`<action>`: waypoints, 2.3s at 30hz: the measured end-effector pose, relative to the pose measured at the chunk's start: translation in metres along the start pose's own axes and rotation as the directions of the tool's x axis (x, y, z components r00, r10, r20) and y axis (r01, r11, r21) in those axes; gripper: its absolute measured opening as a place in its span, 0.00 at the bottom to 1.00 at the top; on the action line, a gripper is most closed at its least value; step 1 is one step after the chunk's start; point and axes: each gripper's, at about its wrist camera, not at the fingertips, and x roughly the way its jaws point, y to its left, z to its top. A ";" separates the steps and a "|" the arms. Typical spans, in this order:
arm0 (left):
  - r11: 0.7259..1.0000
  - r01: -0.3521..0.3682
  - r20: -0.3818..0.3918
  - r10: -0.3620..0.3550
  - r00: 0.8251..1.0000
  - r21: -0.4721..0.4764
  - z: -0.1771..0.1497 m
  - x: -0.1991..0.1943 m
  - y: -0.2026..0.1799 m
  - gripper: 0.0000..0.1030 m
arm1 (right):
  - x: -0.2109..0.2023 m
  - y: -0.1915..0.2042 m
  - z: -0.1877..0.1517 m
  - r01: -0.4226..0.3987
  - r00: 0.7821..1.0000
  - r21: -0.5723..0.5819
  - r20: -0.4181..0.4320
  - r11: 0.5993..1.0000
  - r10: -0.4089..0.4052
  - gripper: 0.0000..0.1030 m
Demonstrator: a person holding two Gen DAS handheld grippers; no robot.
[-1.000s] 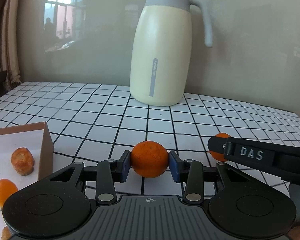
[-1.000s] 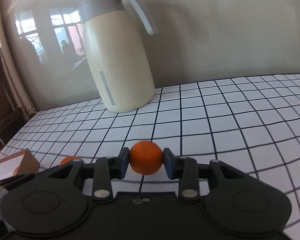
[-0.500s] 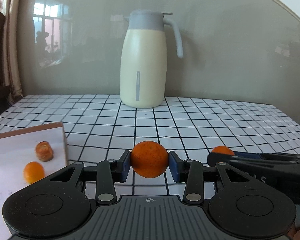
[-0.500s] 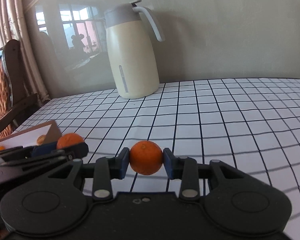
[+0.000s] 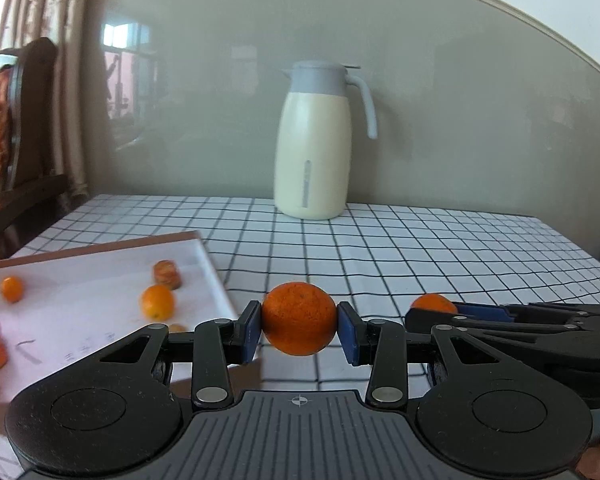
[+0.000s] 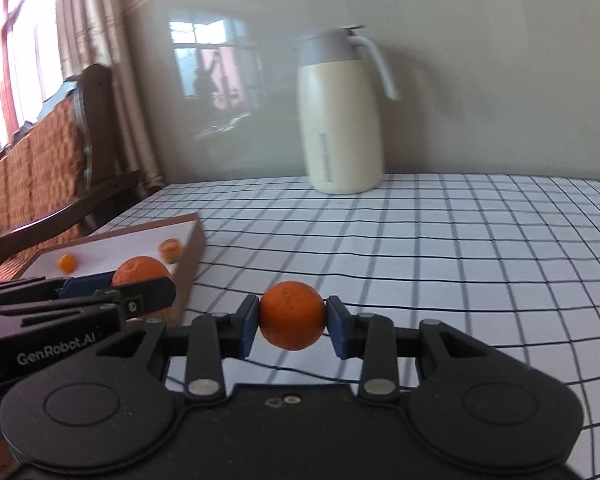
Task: Organize fruits
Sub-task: 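Lift and carry both held oranges over the white box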
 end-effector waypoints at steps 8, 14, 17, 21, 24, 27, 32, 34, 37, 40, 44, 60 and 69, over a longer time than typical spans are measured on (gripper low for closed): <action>0.997 -0.062 0.034 0.063 0.997 -0.047 -0.006 -0.027 0.034 0.40 | -0.002 0.040 0.001 -0.091 0.995 -0.075 0.040 0.993 0.094 0.27; 0.987 -0.132 0.044 0.136 0.990 -0.092 -0.011 -0.040 0.065 0.40 | 0.005 0.067 0.004 -0.158 0.985 -0.099 0.059 0.982 0.164 0.27; 0.978 -0.171 0.052 0.178 0.983 -0.118 -0.013 -0.047 0.082 0.40 | 0.009 0.080 0.005 -0.184 0.978 -0.111 0.080 0.977 0.193 0.27; 0.962 -0.224 0.056 0.235 0.970 -0.157 -0.014 -0.052 0.106 0.40 | 0.015 0.095 0.007 -0.202 0.972 -0.125 0.100 0.971 0.215 0.27; 0.949 -0.261 0.059 0.275 0.960 -0.179 -0.015 -0.055 0.121 0.40 | 0.020 0.104 0.008 -0.215 0.967 -0.128 0.108 0.968 0.229 0.27; 0.936 -0.289 0.061 0.306 0.950 -0.198 -0.016 -0.057 0.135 0.40 | 0.024 0.111 0.009 -0.224 0.964 -0.125 0.118 0.967 0.239 0.27; 0.920 -0.326 0.062 0.346 0.936 -0.217 -0.016 -0.061 0.154 0.40 | 0.033 0.119 0.012 -0.231 0.960 -0.117 0.131 0.966 0.246 0.27; 0.914 -0.338 0.061 0.359 0.931 -0.226 -0.015 -0.061 0.162 0.40 | 0.036 0.122 0.013 -0.234 0.959 -0.113 0.135 0.966 0.248 0.27; 0.909 -0.348 0.061 0.370 0.927 -0.231 -0.012 -0.061 0.171 0.40 | 0.042 0.128 0.015 -0.238 0.957 -0.117 0.139 0.964 0.253 0.27; 0.906 -0.358 0.068 0.381 0.922 -0.225 -0.009 -0.060 0.178 0.40 | 0.046 0.134 0.018 -0.244 0.955 -0.120 0.142 0.962 0.260 0.27; 0.902 -0.370 0.072 0.394 0.916 -0.223 -0.004 -0.057 0.188 0.40 | 0.051 0.138 0.022 -0.246 0.953 -0.123 0.149 0.961 0.263 0.27; 0.887 -0.393 0.055 0.417 0.907 -0.241 0.007 -0.034 0.210 0.40 | 0.076 0.153 0.038 -0.244 0.952 -0.125 0.160 0.962 0.262 0.27; 0.876 -0.411 0.040 0.434 0.900 -0.251 0.013 -0.016 0.216 0.40 | 0.094 0.155 0.045 -0.238 0.955 -0.113 0.156 0.965 0.254 0.27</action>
